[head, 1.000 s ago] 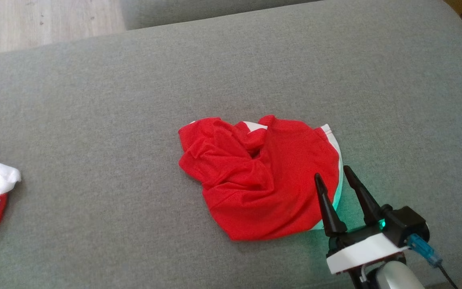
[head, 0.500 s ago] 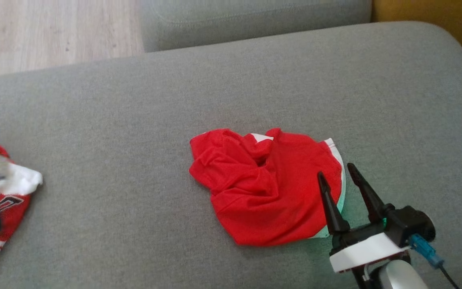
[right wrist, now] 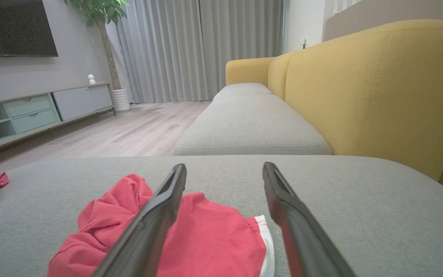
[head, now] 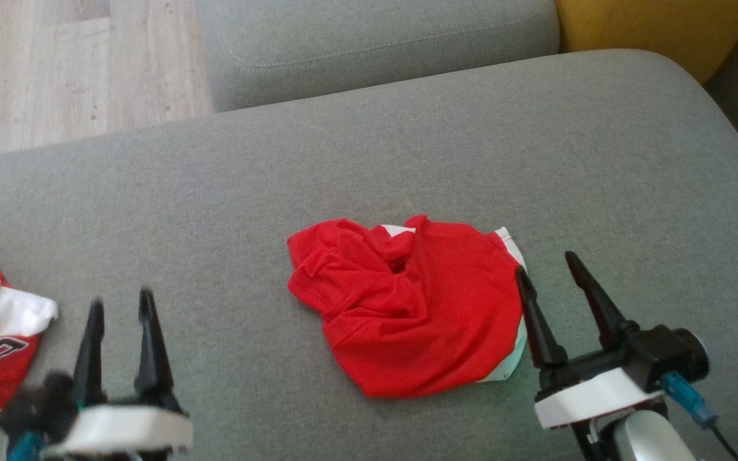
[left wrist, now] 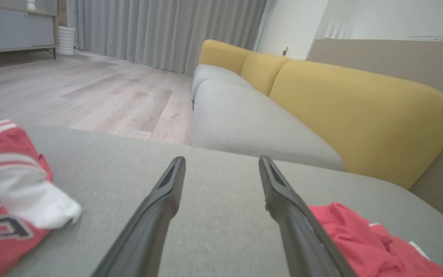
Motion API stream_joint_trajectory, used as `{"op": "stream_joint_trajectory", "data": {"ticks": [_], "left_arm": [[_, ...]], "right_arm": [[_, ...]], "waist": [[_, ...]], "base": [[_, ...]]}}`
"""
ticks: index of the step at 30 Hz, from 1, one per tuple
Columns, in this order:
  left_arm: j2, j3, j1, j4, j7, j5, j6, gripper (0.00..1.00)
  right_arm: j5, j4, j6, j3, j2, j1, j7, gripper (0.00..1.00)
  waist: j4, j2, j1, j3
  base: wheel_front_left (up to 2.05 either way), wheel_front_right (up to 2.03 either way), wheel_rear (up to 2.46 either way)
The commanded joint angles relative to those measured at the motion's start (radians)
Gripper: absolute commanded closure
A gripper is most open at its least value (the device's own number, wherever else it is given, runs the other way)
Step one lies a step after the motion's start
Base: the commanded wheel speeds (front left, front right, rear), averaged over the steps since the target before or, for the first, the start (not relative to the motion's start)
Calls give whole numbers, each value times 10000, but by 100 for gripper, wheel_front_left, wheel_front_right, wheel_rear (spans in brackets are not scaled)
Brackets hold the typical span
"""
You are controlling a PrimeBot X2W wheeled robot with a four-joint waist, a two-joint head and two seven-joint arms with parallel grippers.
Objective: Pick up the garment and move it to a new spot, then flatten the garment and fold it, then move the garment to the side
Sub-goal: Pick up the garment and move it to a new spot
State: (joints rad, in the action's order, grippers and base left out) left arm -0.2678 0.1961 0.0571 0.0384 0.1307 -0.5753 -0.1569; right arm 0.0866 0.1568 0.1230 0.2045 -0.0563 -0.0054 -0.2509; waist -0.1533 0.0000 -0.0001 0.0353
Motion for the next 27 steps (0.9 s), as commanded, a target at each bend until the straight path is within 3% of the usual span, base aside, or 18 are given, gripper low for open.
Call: {"op": "stream_joint_trajectory", "data": {"ticks": [1, 6, 13, 27], "left_arm": [[-112, -368, -189, 207, 216, 43, 16, 0], [280, -175, 883, -623, 1040, 242, 170, 0], [658, -344, 1542, -1006, 1301, 961, 526, 0], [1650, -1465, 2093, -775, 1309, 2545, 1826, 0]], "right_arm": [[-53, -359, 77, 138, -105, -194, -109, 0], [-11, -313, 77, -143, -130, 37, -109, 0], [22, -145, 77, -584, -50, 345, -109, 0], [76, 1, 77, -914, 49, 559, -109, 0]], "waist": [[-15, 0, 1, -29], [85, 0, 1, -151], [502, 0, 1, -344], [805, 0, 1, -369]], "base": [[0, 0, 0], [0, 0, 0], [0, 0, 0], [0, 0, 0]]}}
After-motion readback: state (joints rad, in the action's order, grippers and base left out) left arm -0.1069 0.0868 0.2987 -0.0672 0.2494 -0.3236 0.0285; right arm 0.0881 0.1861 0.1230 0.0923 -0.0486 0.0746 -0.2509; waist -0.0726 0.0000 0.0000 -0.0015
